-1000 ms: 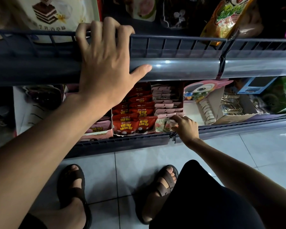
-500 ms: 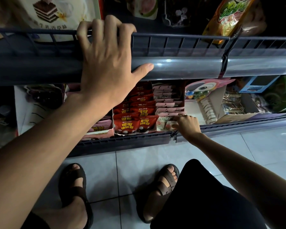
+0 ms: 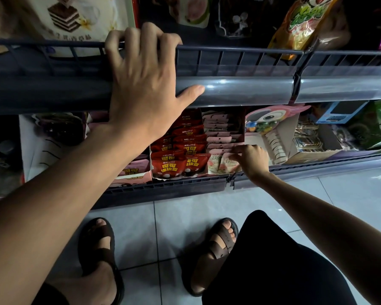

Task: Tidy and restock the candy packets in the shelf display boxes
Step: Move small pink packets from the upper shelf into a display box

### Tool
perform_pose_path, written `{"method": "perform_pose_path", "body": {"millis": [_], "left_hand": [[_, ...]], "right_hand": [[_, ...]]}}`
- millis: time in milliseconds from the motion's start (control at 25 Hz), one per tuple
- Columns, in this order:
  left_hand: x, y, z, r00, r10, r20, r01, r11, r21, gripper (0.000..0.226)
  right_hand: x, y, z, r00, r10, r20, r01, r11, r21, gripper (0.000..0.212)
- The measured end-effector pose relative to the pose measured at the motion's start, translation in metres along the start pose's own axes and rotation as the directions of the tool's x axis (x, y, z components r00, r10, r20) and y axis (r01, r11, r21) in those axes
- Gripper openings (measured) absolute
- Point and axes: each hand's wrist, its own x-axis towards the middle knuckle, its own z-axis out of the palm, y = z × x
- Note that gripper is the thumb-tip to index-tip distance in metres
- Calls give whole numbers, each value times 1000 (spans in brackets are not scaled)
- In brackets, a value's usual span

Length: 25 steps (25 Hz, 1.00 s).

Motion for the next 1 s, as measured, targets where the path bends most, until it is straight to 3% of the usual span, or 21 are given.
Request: {"method": "perform_pose_path", "body": {"millis": [240,400,760,880,1000], "left_hand": [[0,-1,0,1000,13,-5,-13,999,-29,76],[-1,-2,-4,1000,20,13,-20,998,-51,74],[-1,-6,-21,995,70,66,-61,990,-129,61],[1,-8,-23,993,79,86,-70,992,-107,59],[1,-12,-23,990,102,93,-93,991,-96,62]], "right_hand": [[-10,-2,-19,1000,-14,-7,14,1000,-20,21],[-32,-6,-68,987,-116,-111,113,993,-37,14],[-49,-81,-238,835,-393,-384,425,905,-2,9],[-11,-116,-273,816,-405,-413,448,894,9,18],[48,-152,-290,860,-338,-382,354,935,-29,43]]}}
